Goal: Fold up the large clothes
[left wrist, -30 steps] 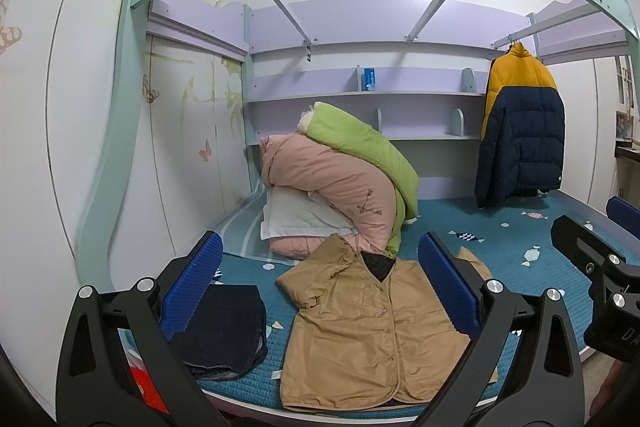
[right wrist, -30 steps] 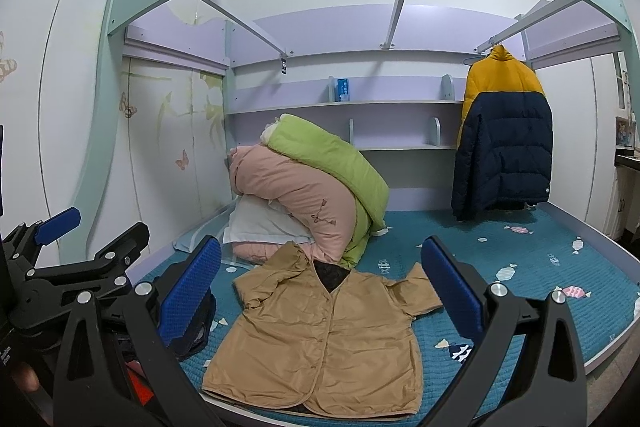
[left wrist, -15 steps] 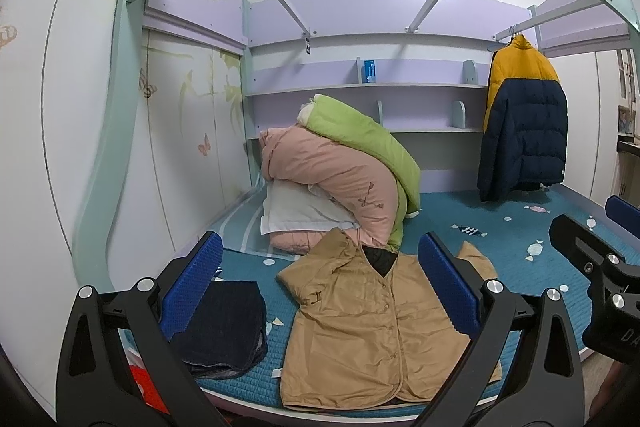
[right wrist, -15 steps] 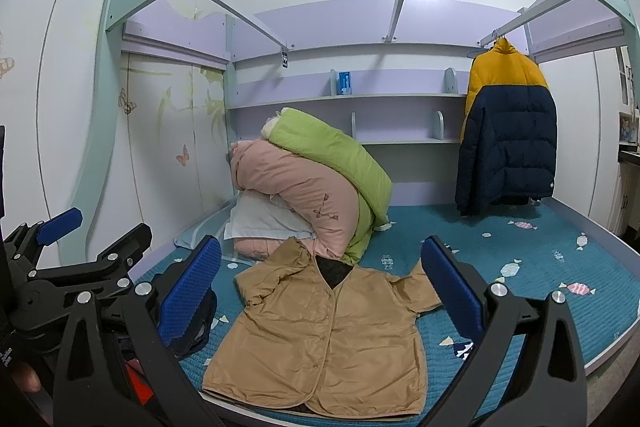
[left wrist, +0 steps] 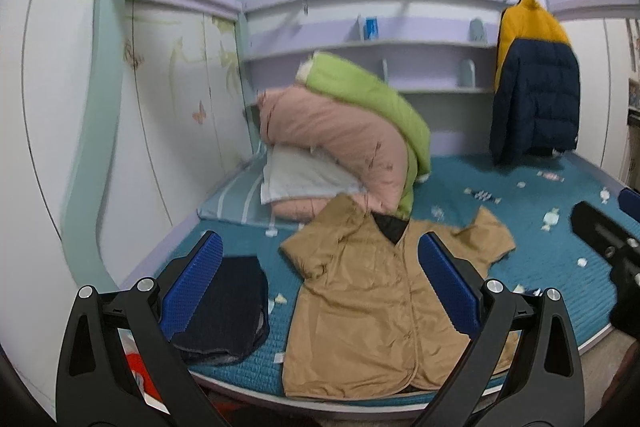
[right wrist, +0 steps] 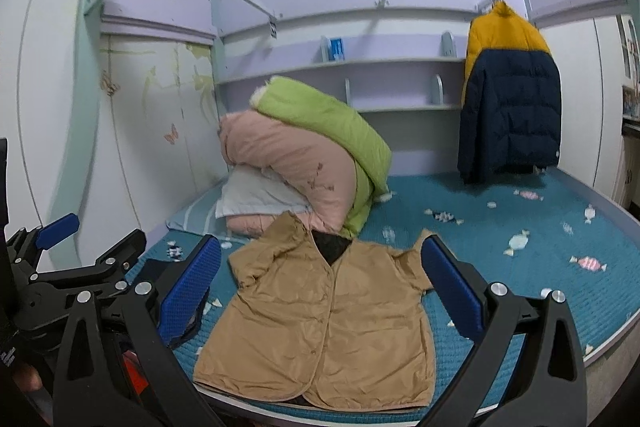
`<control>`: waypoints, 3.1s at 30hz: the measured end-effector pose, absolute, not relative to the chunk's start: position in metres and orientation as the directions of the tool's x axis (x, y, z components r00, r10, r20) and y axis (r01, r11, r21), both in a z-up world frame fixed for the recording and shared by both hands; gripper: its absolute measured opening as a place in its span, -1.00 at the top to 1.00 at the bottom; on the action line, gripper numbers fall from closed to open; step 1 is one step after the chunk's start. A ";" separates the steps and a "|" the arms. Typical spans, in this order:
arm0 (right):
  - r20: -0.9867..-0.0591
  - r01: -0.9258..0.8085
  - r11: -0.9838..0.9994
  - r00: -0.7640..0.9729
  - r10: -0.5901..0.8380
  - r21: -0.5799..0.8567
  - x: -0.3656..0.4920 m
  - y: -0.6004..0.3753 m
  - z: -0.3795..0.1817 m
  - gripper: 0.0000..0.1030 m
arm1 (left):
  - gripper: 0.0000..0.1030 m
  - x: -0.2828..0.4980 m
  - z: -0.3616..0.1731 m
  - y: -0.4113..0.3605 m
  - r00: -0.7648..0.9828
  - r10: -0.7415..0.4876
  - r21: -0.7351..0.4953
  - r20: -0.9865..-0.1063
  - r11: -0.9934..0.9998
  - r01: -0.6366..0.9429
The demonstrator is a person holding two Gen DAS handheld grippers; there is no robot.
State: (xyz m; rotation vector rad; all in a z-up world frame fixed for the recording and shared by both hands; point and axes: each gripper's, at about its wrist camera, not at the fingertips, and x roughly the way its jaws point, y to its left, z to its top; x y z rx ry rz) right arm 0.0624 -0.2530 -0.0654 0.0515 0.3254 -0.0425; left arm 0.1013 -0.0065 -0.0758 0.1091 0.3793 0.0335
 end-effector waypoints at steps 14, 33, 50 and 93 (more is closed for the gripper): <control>-0.605 0.124 0.984 0.796 -0.021 0.128 0.190 -0.304 -0.195 -0.87 | -0.91 0.273 -0.204 0.033 0.722 0.044 0.068 -0.690 0.998 0.005; -0.692 0.194 0.978 0.716 -0.089 0.075 0.377 -0.382 -0.322 -0.87 | -0.90 0.596 -0.349 -0.018 0.538 0.199 0.304 -0.819 0.946 0.113; -0.722 0.236 0.963 0.688 -0.073 0.127 0.385 -0.420 -0.342 -0.87 | -0.75 0.695 -0.388 -0.041 0.539 0.244 0.327 -0.806 0.943 0.063; -0.396 0.369 0.162 0.898 0.191 0.915 0.331 -0.656 -0.418 -0.88 | -0.35 0.523 -0.395 -0.197 0.322 -0.358 -0.178 -0.877 0.862 0.475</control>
